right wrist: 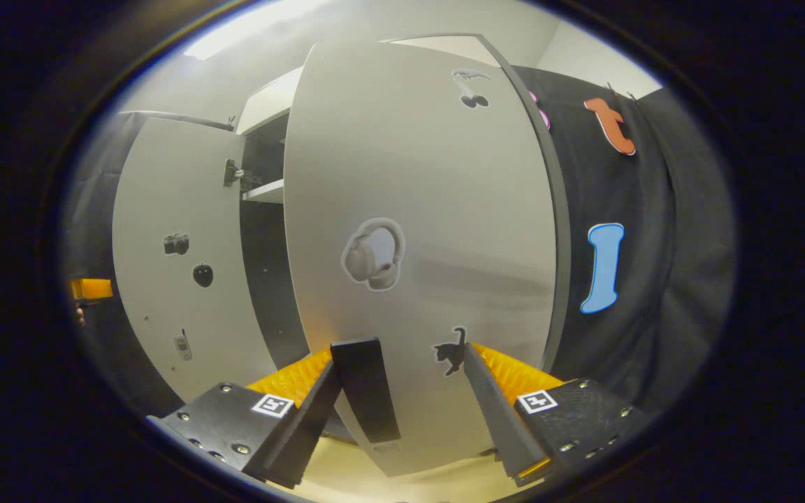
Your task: Grab one shoe with the right hand and put it into the shoe cabinet, grab the other shoe with the left hand and put it into the shoe cabinet; then close the right door with the right hand and the left door with the left hand.
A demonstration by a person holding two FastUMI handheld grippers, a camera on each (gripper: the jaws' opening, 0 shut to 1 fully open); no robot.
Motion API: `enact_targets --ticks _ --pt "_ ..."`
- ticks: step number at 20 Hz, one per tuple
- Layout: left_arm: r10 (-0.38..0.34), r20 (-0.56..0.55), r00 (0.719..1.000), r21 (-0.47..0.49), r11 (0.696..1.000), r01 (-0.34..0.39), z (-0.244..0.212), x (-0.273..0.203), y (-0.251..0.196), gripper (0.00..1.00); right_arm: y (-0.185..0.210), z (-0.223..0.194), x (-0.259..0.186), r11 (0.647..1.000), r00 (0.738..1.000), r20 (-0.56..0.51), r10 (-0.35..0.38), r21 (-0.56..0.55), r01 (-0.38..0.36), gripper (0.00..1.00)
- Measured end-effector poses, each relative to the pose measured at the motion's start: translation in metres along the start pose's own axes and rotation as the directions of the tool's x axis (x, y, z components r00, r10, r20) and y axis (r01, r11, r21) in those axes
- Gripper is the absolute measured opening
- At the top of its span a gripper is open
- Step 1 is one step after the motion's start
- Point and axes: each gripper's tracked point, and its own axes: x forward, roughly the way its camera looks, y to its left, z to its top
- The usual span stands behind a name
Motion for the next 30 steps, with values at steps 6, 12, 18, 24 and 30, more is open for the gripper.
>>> enact_targets --ticks 6,12,18,24,30 --pt "-0.057 -0.062 0.996 0.055 0.997 0.060 -0.023 0.016 -0.008 0.89 0.005 -0.010 0.014 0.999 0.999 -0.021 -0.033 -0.008 0.033 1.00" --pt "-0.133 -0.073 0.988 0.045 0.990 0.136 -0.032 0.025 -0.014 0.90 0.007 -0.012 0.022 0.999 0.998 -0.023 -0.054 -0.008 0.053 0.98" --pt "-0.162 -0.072 0.984 0.065 0.984 0.167 -0.035 0.031 -0.020 0.87 0.009 -0.015 0.023 0.998 0.998 -0.020 -0.054 -0.011 0.054 1.00" --pt "-0.178 -0.075 0.981 0.035 0.983 0.181 -0.035 0.030 -0.024 0.88 0.013 -0.014 0.017 1.000 1.000 -0.006 -0.025 0.005 0.025 0.98" --pt "-0.276 -0.087 0.957 0.029 0.960 0.280 -0.038 0.044 -0.067 0.88 0.012 -0.014 0.003 1.000 1.000 0.005 -0.027 -0.002 0.027 1.00"
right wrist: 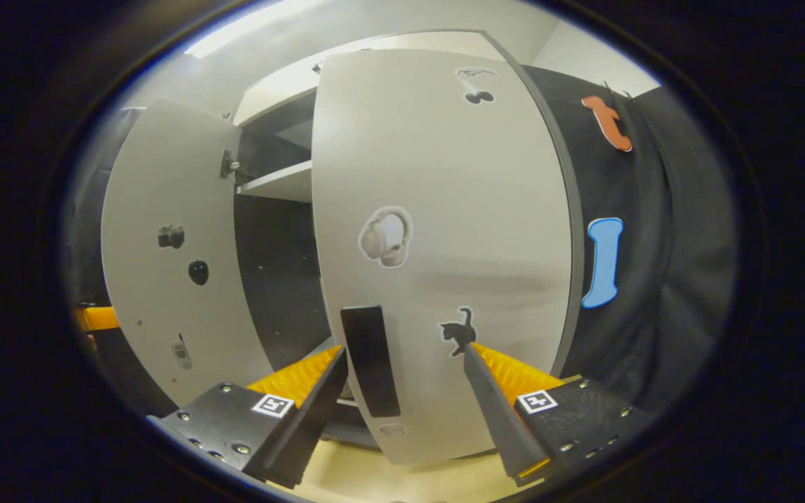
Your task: Grab one shoe with the right hand and put it into the shoe cabinet, grab the other shoe with the left hand and put it into the shoe cabinet; then close the right door with the right hand and the left door with the left hand.
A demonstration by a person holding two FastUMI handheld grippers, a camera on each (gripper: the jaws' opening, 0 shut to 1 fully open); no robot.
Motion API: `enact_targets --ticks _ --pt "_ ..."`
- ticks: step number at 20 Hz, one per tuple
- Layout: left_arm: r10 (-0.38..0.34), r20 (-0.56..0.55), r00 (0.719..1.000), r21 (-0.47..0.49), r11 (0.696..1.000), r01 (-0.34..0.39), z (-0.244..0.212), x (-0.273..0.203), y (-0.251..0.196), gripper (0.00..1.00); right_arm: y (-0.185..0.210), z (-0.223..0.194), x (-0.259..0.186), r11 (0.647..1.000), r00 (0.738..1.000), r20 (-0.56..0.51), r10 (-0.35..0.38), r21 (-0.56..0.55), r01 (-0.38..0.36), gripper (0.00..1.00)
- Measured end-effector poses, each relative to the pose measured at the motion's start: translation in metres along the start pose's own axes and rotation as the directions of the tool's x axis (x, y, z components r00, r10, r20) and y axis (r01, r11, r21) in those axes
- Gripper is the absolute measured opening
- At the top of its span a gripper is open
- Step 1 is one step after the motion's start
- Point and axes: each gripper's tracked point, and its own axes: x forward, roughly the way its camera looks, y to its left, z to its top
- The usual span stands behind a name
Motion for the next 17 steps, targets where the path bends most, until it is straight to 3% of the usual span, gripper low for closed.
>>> enact_targets --ticks 5,8,9,14,17 --pt "-0.084 -0.004 0.996 0.008 0.996 0.084 -0.002 0.019 -0.033 0.88 -0.016 0.001 -0.017 0.999 0.999 0.010 -0.033 -0.012 0.033 1.00" --pt "-0.090 -0.011 0.996 0.027 0.996 0.090 -0.009 0.021 -0.052 0.85 -0.030 0.002 -0.026 0.998 0.998 0.016 -0.058 -0.016 0.059 1.00" --pt "-0.090 -0.012 0.996 0.040 0.995 0.091 -0.011 0.022 -0.058 0.92 -0.036 0.003 -0.030 0.997 0.997 0.019 -0.069 -0.017 0.069 1.00" --pt "-0.150 -0.010 0.989 0.031 0.988 0.150 -0.012 0.035 -0.077 0.85 -0.059 0.007 -0.041 0.994 0.993 0.024 -0.114 0.007 0.114 0.97" --pt "-0.143 -0.011 0.990 0.047 0.989 0.143 -0.011 0.047 -0.087 0.89 -0.068 0.010 -0.047 0.991 0.991 0.030 -0.132 0.003 0.132 0.98"
